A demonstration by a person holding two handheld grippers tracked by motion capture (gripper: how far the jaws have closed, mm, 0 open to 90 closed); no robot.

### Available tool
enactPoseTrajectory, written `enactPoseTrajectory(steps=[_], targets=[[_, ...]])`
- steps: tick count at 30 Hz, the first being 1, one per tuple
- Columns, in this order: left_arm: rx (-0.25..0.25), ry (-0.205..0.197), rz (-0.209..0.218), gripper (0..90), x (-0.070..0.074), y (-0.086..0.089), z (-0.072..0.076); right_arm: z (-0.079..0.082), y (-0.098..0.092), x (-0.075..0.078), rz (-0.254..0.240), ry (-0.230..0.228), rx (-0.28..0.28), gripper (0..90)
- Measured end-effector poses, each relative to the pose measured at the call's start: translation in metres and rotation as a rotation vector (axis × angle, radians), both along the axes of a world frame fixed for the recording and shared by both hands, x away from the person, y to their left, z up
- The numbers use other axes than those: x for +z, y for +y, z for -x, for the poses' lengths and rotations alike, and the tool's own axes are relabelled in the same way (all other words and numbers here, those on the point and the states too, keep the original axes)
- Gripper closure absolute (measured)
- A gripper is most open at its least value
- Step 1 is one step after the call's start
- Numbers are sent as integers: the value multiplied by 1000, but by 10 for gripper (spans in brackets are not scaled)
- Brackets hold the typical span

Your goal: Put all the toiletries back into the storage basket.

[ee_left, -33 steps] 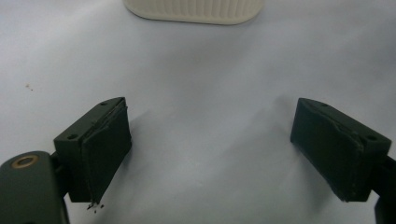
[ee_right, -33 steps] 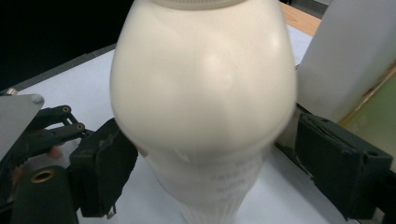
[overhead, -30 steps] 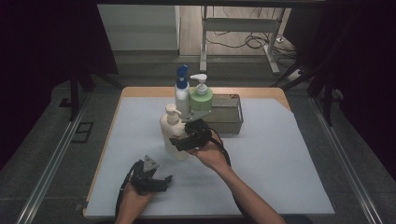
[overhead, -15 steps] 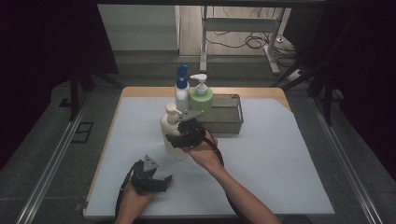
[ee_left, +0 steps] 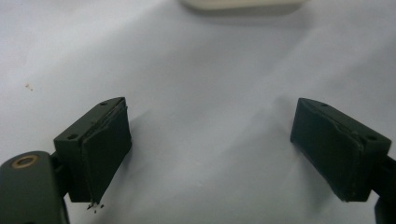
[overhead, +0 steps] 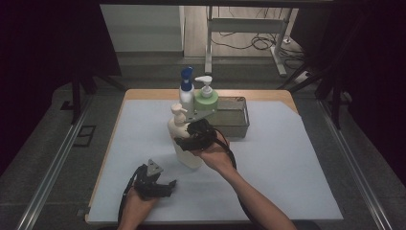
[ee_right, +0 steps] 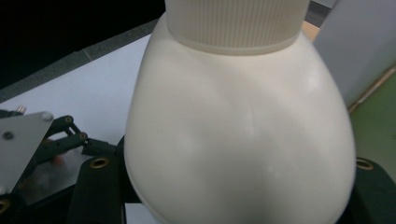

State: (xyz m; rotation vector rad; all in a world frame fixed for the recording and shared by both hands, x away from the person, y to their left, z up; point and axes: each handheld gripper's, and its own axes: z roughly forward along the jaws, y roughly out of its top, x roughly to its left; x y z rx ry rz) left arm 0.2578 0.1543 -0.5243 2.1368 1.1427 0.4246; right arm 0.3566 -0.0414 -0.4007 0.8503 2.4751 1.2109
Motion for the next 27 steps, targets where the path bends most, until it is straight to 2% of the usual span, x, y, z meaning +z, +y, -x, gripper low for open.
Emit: enactPoseTrajectory(steps=[9, 27], targets=[[-1, 1, 0, 120, 0, 0, 0, 5, -21, 7, -6, 18, 6, 367], [0, 0, -2, 119, 0, 0, 0, 7, -68, 21, -21, 42, -32, 367]])
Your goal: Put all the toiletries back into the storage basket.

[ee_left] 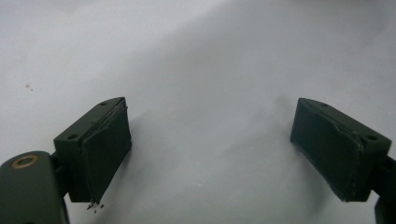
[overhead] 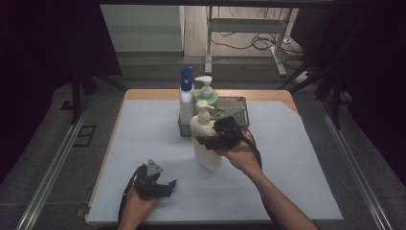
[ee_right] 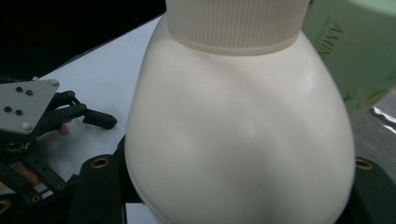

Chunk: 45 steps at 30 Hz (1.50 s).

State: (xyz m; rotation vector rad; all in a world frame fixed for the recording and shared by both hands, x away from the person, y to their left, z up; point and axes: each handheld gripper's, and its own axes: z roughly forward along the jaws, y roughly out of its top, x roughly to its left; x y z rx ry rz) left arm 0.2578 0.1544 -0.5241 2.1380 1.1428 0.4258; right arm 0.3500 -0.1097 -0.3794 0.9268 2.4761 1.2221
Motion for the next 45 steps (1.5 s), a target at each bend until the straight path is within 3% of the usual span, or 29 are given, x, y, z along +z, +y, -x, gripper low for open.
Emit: enactPoseTrajectory(steps=[23, 45], targets=[[1, 1, 1, 120, 0, 0, 0, -3, -55, 24, -8, -11, -101, 368], [0, 2, 1, 119, 0, 0, 0, -22, -79, 46, -25, -36, -201, 369]])
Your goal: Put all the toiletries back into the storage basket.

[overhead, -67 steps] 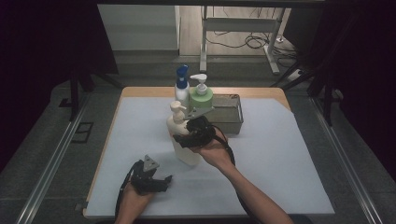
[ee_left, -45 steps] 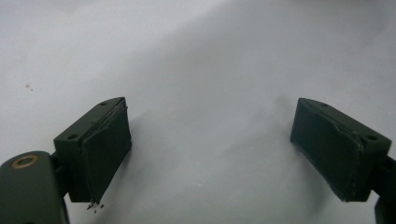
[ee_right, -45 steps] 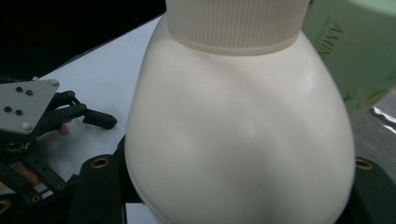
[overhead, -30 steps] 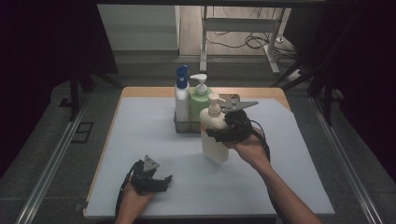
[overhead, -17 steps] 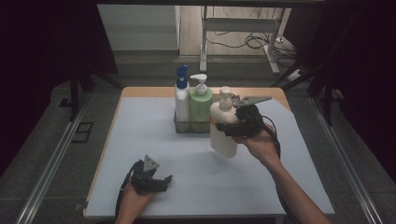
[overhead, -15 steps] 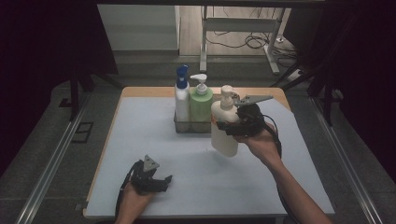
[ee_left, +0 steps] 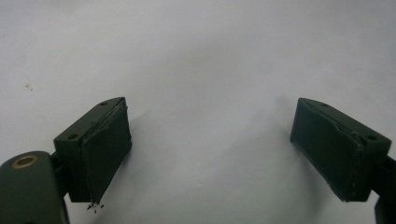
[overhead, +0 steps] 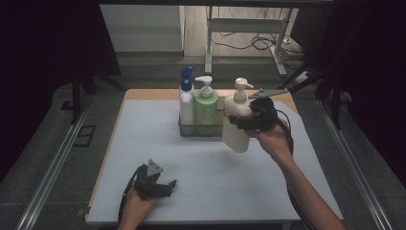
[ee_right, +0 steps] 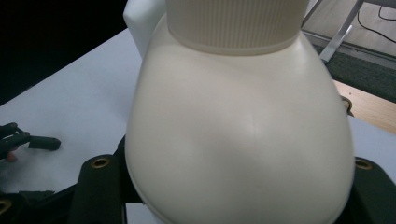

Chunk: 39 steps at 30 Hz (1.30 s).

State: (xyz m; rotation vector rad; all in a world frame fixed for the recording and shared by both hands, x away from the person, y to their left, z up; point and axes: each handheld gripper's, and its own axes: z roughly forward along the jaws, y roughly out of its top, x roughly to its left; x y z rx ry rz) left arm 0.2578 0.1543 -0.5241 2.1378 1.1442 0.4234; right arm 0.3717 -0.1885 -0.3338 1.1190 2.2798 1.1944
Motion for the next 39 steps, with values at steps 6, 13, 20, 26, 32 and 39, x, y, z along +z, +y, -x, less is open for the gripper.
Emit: enactPoseTrajectory(steps=[6, 13, 20, 26, 32, 39], targets=[[2, 0, 0, 120, 0, 0, 0, -7, -1, 3, -1, -11, -26, 369], [-1, 0, -1, 119, 0, 0, 0, -19, 0, 4, 2, -18, -61, 369], [-1, 1, -1, 120, 0, 0, 0, -31, 2, 4, 1, -22, -91, 369], [-1, 1, -1, 120, 0, 0, 0, -43, 2, 7, -1, -30, -125, 369], [-1, 0, -1, 120, 0, 0, 0, -53, 3, 8, -6, -36, -150, 369], [-1, 0, -1, 120, 0, 0, 0, -64, 1, 3, -16, -43, -189, 369]])
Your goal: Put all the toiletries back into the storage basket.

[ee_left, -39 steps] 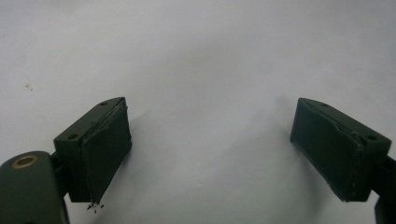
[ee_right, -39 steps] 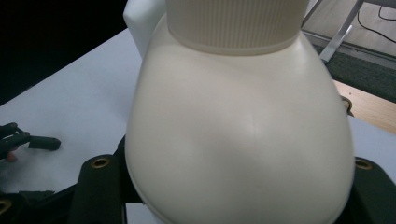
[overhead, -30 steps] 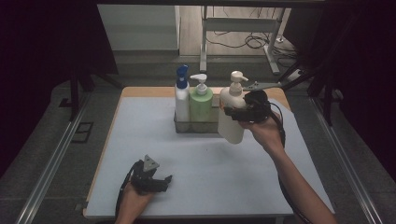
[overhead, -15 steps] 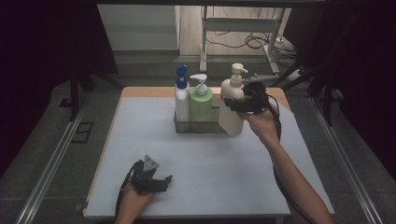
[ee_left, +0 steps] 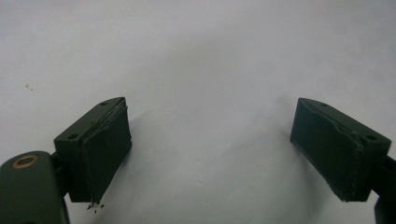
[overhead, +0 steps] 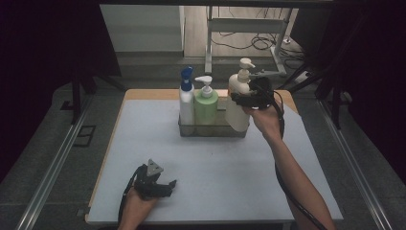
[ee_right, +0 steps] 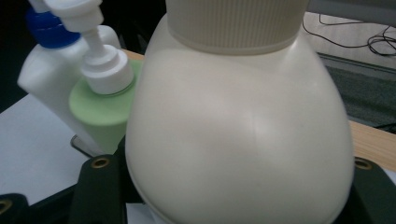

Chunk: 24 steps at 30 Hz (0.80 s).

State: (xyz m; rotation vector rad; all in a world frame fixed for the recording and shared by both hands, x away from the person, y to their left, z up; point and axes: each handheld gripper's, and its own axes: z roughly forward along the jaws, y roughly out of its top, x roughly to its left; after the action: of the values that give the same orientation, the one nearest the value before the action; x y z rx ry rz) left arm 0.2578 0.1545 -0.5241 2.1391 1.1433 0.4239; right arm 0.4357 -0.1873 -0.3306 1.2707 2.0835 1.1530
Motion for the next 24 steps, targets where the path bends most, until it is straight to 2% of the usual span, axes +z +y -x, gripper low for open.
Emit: enactPoseTrajectory(steps=[8, 24], targets=[[0, 0, 0, 120, 0, 0, 0, -12, -1, -8, -17, -2, -46, 369], [-1, 0, 0, 120, 0, 0, 0, -31, 9, -12, -10, -25, -77, 370]])
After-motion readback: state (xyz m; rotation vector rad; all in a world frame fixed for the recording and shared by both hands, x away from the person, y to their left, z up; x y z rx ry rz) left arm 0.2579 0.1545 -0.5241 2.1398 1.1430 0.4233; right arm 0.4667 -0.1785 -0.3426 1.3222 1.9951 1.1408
